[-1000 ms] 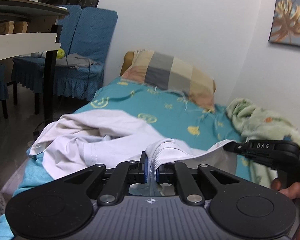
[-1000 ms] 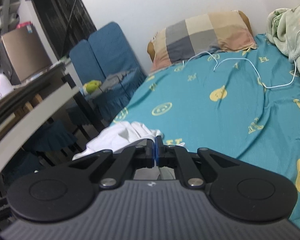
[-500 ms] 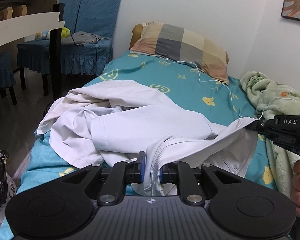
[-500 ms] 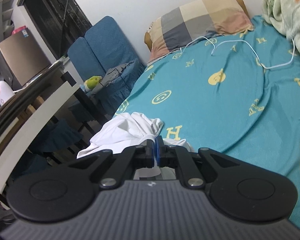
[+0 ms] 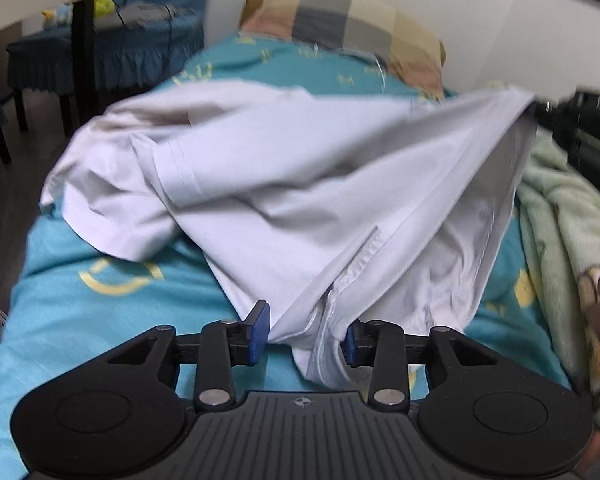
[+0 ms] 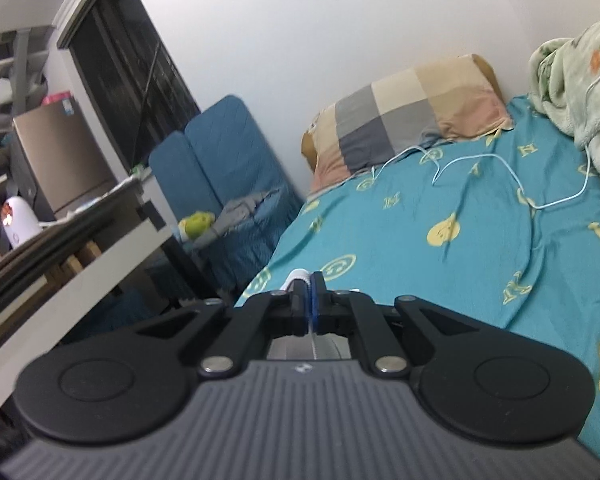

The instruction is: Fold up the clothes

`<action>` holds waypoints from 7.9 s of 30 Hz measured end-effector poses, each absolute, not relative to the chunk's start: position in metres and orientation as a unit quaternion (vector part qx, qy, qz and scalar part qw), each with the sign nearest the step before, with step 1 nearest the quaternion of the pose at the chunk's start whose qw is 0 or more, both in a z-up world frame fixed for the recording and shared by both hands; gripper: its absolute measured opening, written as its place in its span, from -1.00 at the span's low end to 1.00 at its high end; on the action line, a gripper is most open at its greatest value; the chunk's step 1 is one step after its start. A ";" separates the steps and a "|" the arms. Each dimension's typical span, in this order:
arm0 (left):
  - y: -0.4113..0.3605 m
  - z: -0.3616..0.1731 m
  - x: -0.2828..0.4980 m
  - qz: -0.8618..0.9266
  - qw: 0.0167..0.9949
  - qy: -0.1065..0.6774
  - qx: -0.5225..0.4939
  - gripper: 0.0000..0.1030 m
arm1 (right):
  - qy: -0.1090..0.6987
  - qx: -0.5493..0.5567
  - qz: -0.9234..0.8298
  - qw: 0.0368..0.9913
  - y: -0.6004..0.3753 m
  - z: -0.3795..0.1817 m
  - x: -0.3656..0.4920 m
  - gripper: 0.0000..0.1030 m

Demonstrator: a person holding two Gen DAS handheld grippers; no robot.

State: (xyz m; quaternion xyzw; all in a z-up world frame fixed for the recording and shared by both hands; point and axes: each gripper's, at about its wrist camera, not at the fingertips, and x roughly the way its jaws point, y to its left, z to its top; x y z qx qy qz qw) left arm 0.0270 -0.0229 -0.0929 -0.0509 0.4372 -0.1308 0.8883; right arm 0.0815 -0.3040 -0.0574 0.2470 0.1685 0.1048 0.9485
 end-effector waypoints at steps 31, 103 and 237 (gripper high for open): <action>-0.043 -0.108 0.034 -0.137 0.871 0.468 -0.050 -0.40 | 0.298 0.034 0.086 0.950 -0.275 -0.181 0.101 -0.64; -0.027 -0.104 0.039 -0.122 0.863 0.483 -0.083 -0.40 | 0.048 0.663 0.400 0.631 -0.420 -0.282 0.103 0.97; 0.030 -0.037 0.012 -0.121 0.917 0.334 -0.180 -0.85 | 0.303 0.047 0.091 0.947 -0.282 -0.115 0.084 0.53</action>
